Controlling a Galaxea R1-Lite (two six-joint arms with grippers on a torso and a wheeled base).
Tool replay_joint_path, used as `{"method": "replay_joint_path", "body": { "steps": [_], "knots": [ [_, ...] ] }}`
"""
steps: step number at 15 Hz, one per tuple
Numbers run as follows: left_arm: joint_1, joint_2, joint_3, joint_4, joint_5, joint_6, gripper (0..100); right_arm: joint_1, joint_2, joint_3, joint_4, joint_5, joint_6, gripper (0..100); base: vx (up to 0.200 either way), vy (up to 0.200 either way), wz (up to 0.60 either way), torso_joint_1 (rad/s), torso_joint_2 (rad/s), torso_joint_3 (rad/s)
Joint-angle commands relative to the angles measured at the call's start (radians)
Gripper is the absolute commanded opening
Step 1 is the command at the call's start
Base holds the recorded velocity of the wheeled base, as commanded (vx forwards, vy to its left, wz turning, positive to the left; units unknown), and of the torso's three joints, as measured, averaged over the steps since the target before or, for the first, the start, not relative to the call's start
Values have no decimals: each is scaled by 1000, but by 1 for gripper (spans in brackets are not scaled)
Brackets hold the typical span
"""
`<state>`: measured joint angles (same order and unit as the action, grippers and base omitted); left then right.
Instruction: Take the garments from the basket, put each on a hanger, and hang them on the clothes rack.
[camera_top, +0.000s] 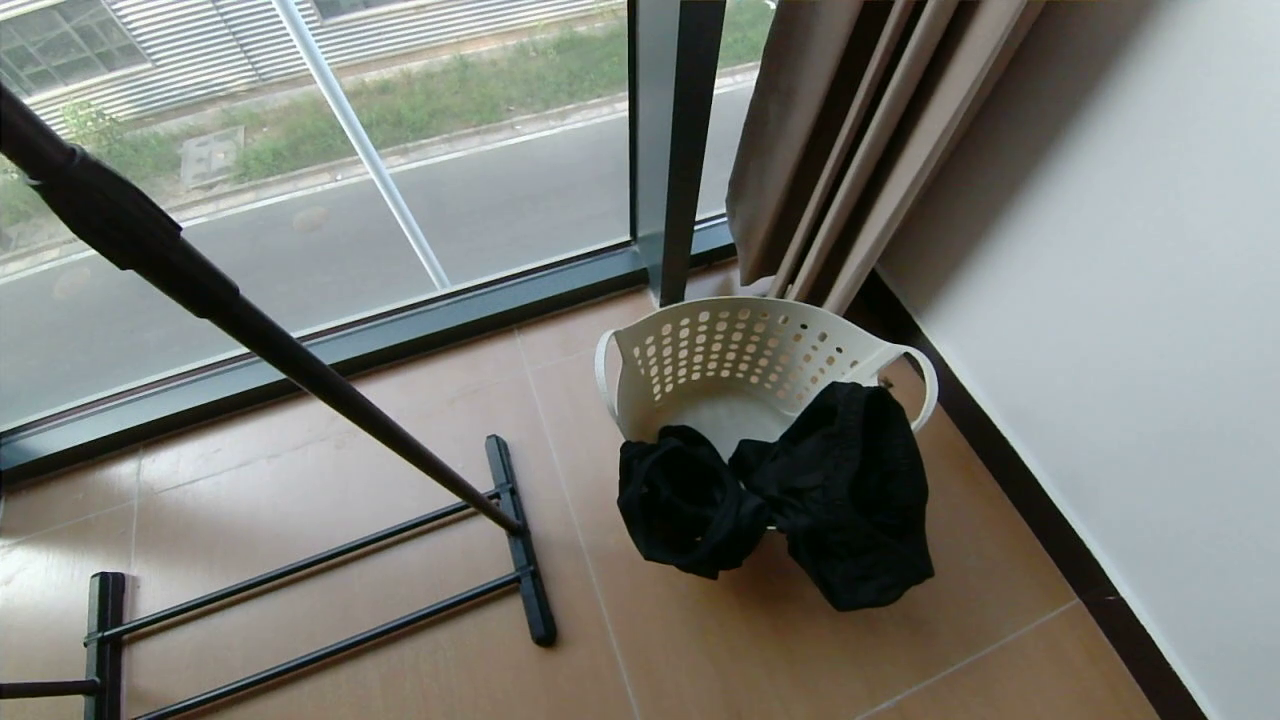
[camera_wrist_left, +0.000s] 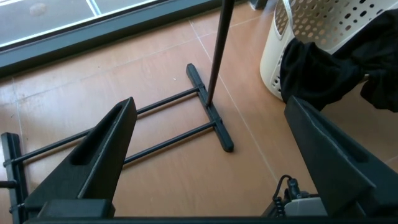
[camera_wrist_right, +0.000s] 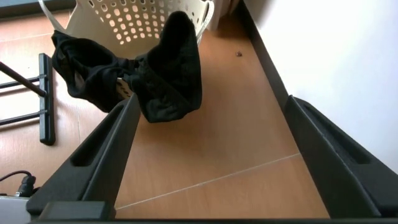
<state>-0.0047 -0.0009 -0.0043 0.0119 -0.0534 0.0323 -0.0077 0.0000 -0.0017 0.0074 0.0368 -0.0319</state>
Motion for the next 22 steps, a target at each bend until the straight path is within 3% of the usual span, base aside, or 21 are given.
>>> {"method": "replay_joint_path", "body": {
  "steps": [1,10,14,16,18,20,22],
  "knots": [
    [0,1,0,0,-19,17,100,0,0,0,2,0,-6,100,0,0,0,2,7,-71],
    [0,1,0,0,-40,11,100,-5,20,-8,22,-6,-10,100,0,0,0,0,0,0],
    [0,1,0,2,-40,14,100,25,336,-95,23,-14,-28,100,0,0,0,0,0,0],
    [0,1,0,2,-42,14,100,57,600,-147,-60,-12,-11,100,0,0,0,0,0,0],
    [0,1,0,0,-40,12,100,58,765,-169,-170,-6,-19,100,0,0,0,0,0,0],
    [0,1,0,0,-40,11,100,64,962,-231,-234,8,-89,100,0,0,0,0,0,0],
    [0,1,0,0,-40,11,100,64,1157,-348,-277,51,-252,100,0,0,0,0,0,0]
  ]
}}
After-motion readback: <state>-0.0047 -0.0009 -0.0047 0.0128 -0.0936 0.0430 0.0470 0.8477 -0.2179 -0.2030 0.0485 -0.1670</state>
